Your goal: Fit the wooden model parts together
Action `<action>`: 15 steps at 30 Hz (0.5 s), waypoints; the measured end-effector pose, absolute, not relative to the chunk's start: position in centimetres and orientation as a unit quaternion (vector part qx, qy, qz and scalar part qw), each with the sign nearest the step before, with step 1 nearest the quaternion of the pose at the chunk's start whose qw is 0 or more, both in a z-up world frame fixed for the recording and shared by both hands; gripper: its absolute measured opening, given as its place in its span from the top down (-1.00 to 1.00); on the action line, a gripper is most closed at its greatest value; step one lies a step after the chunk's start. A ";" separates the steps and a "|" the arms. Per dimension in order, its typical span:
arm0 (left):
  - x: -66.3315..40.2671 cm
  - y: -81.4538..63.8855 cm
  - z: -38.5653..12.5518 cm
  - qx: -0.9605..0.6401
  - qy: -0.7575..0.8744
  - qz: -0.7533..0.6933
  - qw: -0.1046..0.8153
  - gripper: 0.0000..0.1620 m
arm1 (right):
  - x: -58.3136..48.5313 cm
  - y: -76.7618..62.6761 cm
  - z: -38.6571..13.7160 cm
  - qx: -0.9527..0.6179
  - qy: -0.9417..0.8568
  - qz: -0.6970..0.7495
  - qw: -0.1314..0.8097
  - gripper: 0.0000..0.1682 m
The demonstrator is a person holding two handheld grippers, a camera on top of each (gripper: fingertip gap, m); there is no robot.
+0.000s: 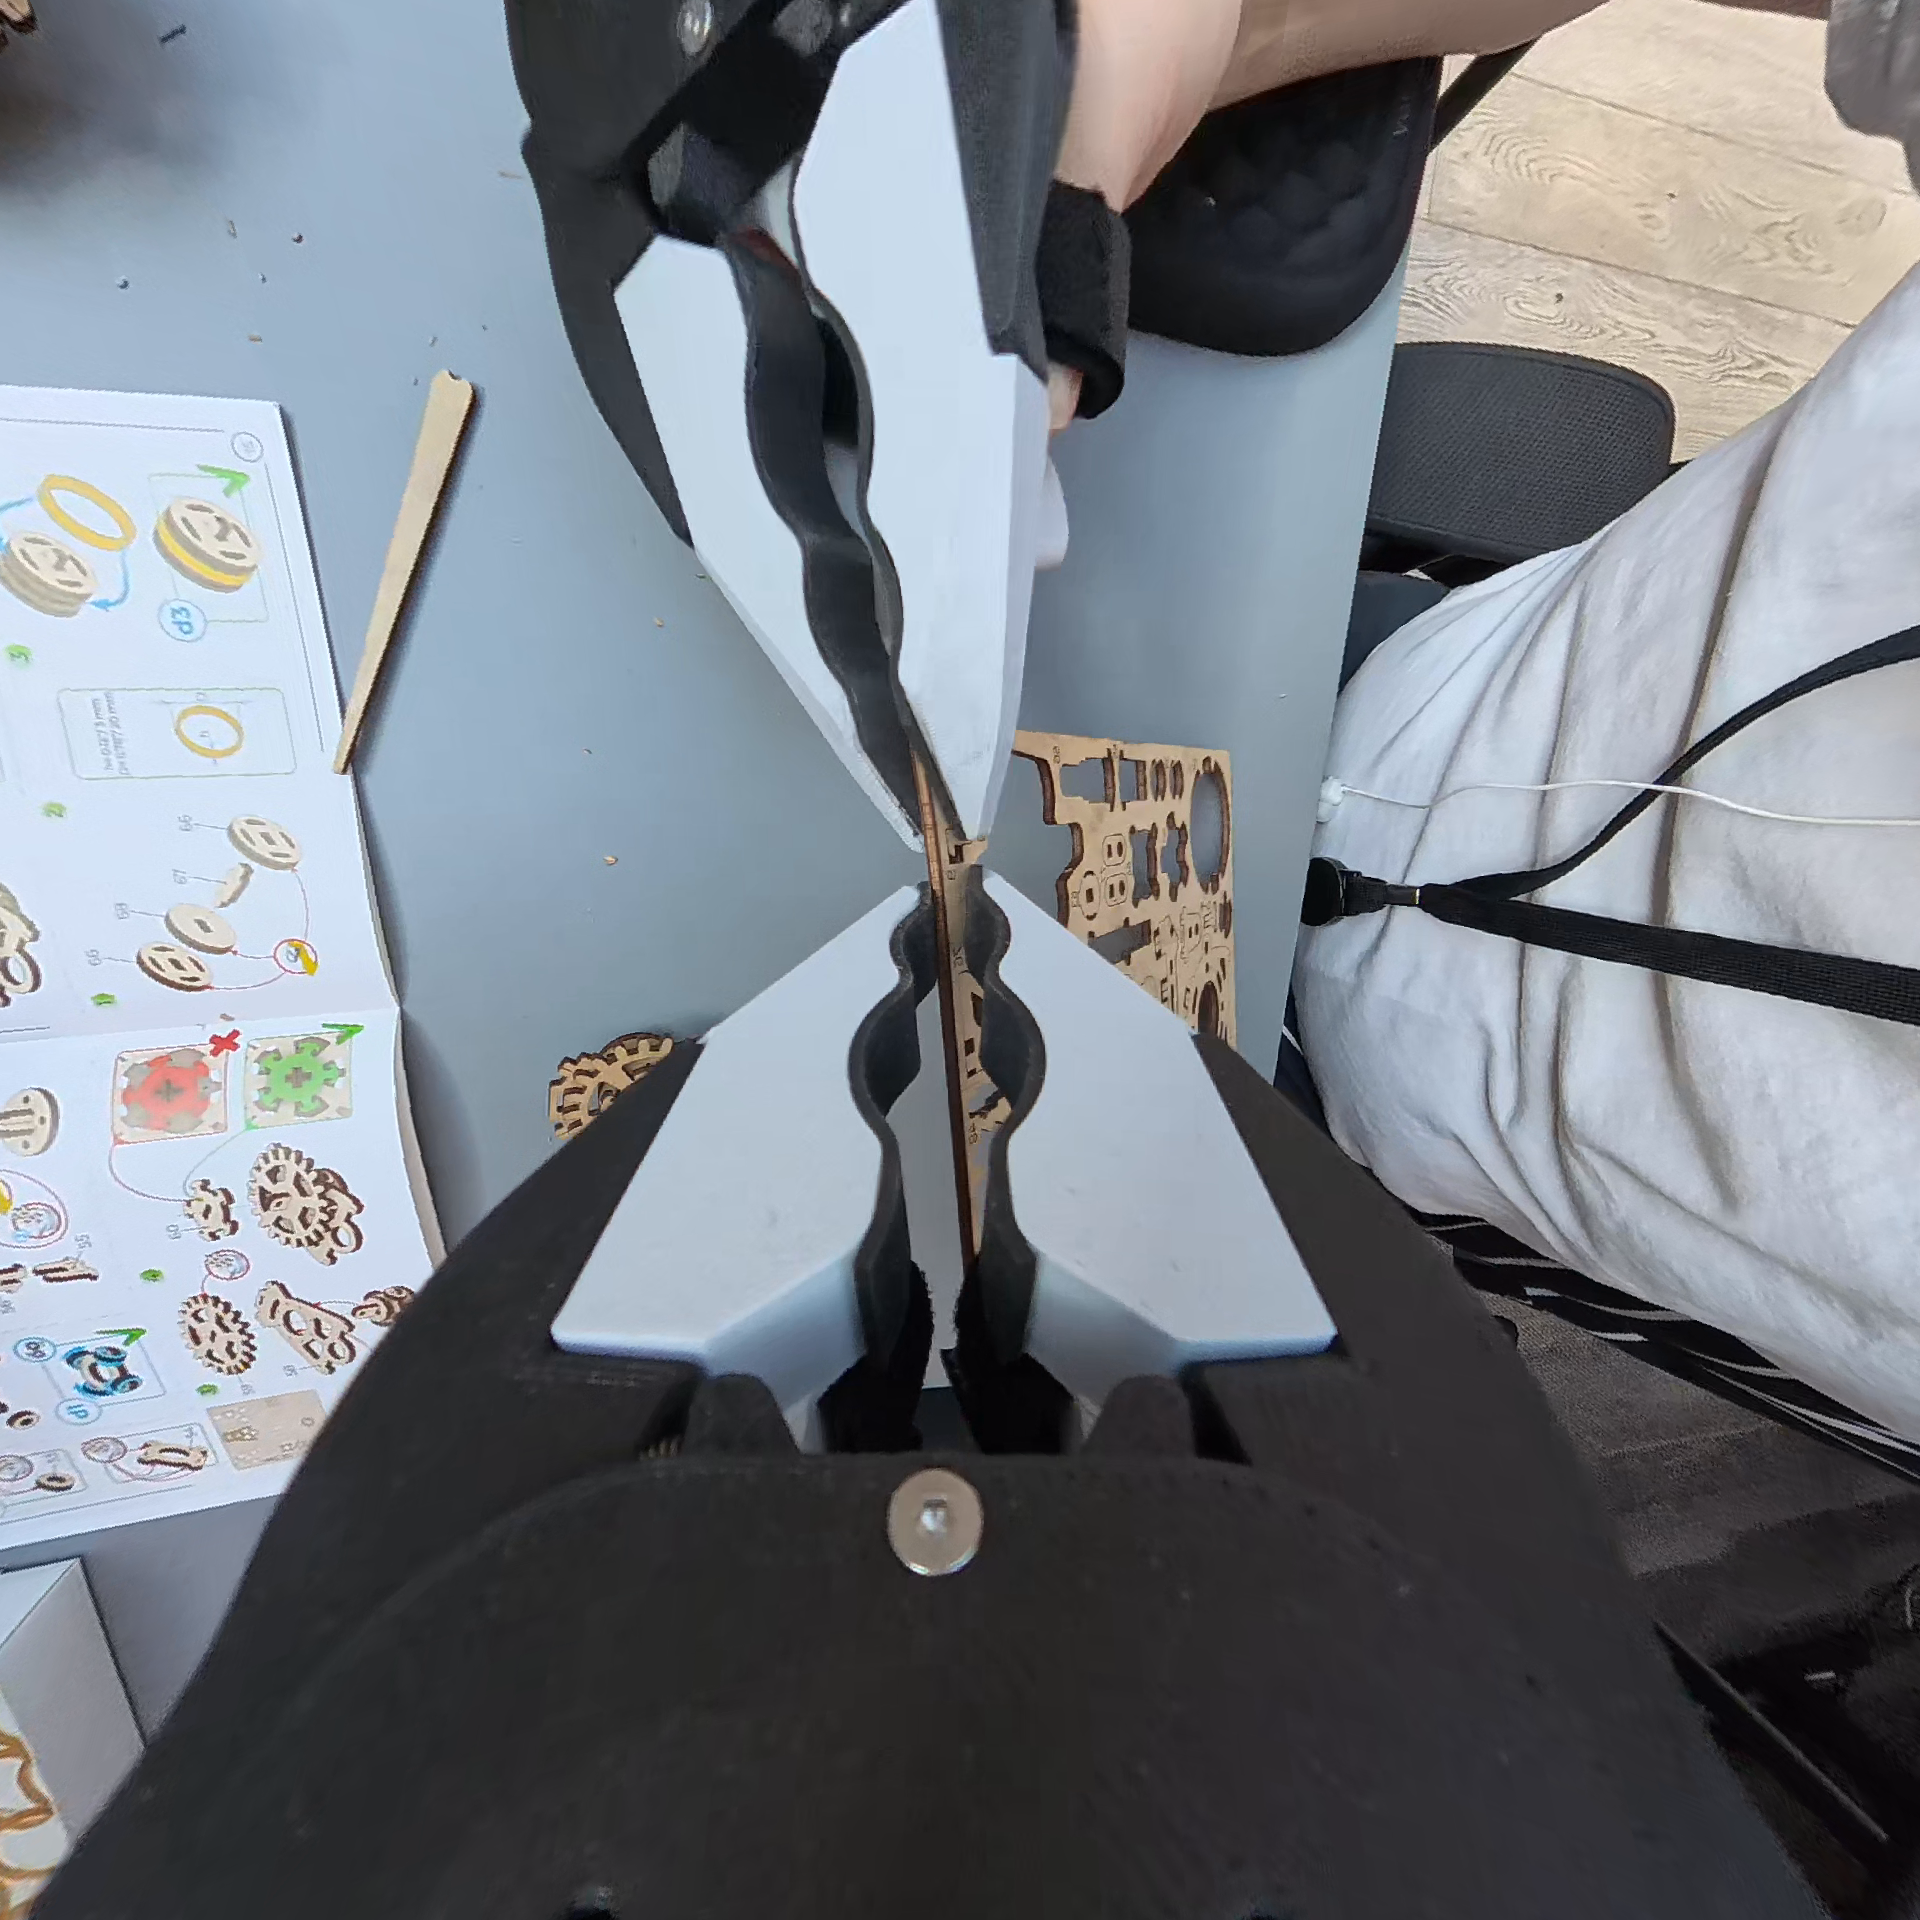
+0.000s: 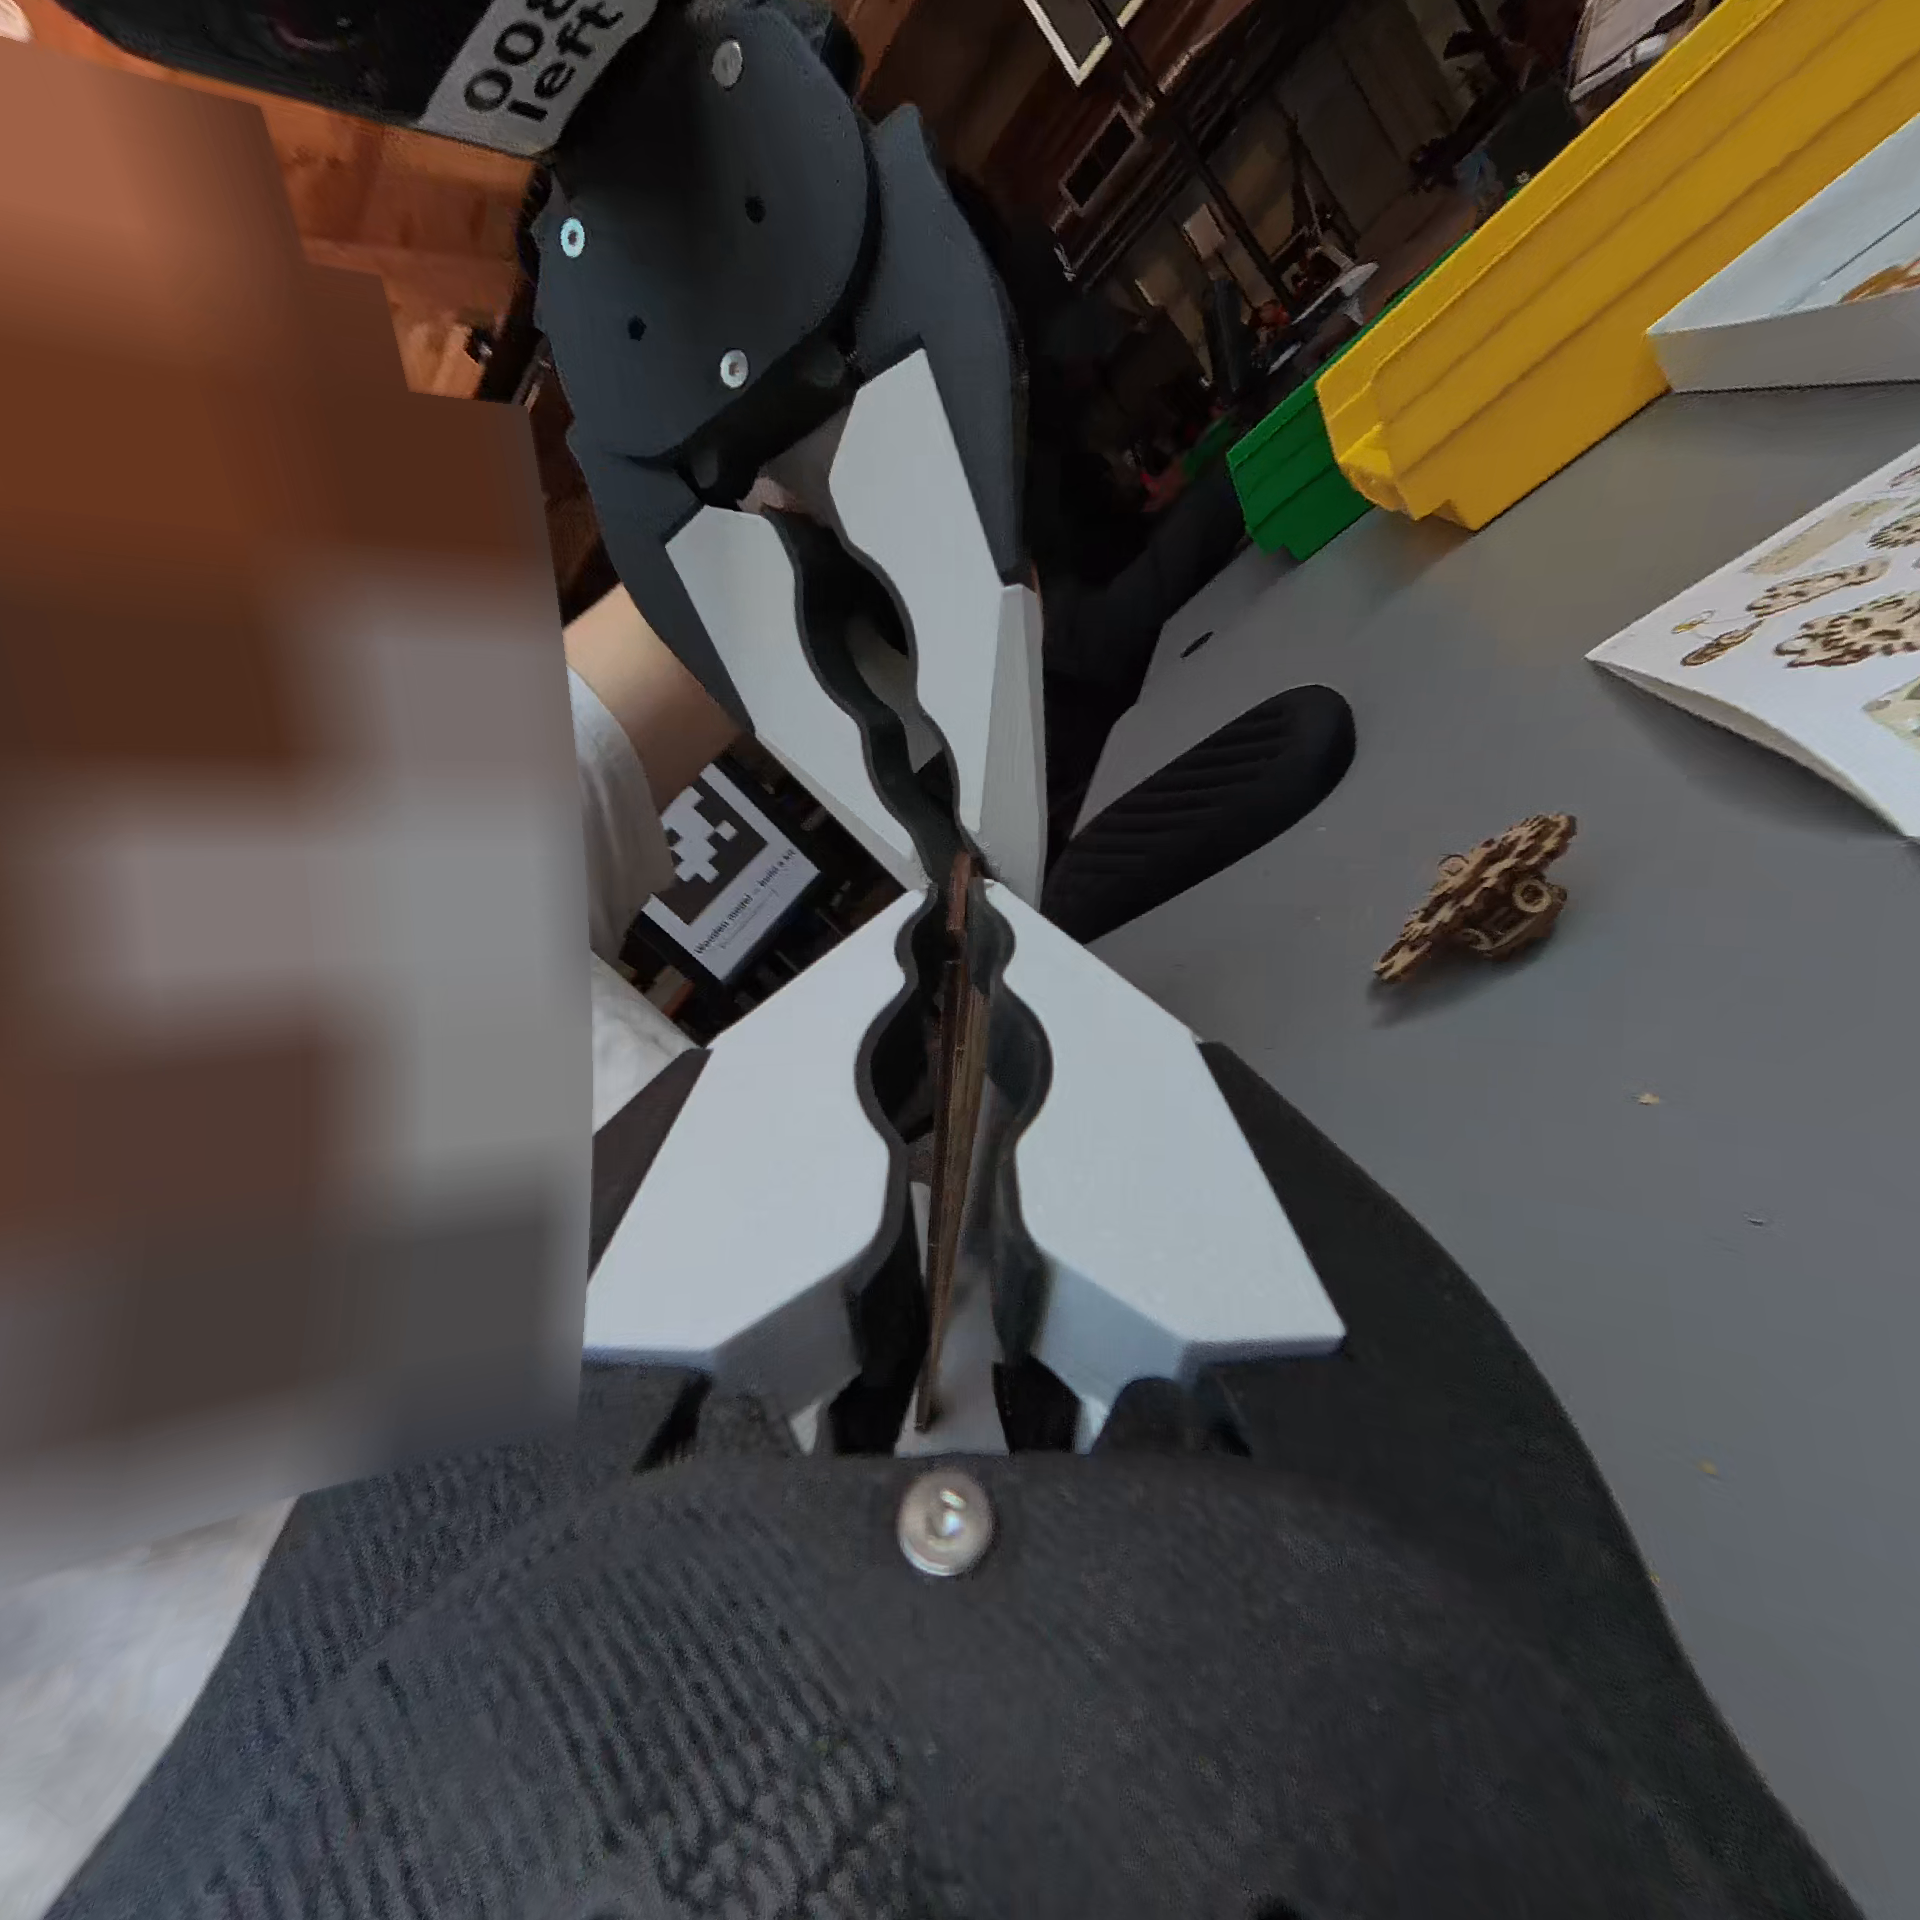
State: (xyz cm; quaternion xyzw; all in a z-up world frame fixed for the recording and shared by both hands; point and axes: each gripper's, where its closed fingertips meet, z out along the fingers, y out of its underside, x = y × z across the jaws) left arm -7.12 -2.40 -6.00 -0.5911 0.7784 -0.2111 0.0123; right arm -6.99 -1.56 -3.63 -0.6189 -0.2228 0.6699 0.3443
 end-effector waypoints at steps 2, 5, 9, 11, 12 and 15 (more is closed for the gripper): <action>-7.1 -2.2 -6.4 -0.596 0.776 -0.206 0.009 0.96 | -7.0 -1.3 -4.1 -0.643 -0.247 0.622 0.372 0.97; -6.8 -2.0 -6.2 -0.602 0.771 -0.206 0.014 0.96 | -6.7 -1.2 -3.9 -0.639 -0.233 0.636 0.364 0.98; -6.8 -2.0 -6.2 -0.602 0.775 -0.194 0.015 0.96 | -6.6 -1.2 -4.0 -0.643 -0.238 0.632 0.360 0.98; -6.8 -2.0 -6.2 -0.601 0.776 -0.191 0.016 0.96 | -6.6 -1.3 -4.0 -0.647 -0.240 0.627 0.361 0.98; -6.8 -2.0 -6.2 -0.600 0.776 -0.191 0.015 0.96 | -6.6 -1.3 -4.0 -0.646 -0.238 0.631 0.357 0.98; -6.7 -2.4 -5.8 -0.588 0.785 -0.195 0.018 0.96 | -6.6 -1.8 -3.5 -0.634 -0.230 0.650 0.349 1.00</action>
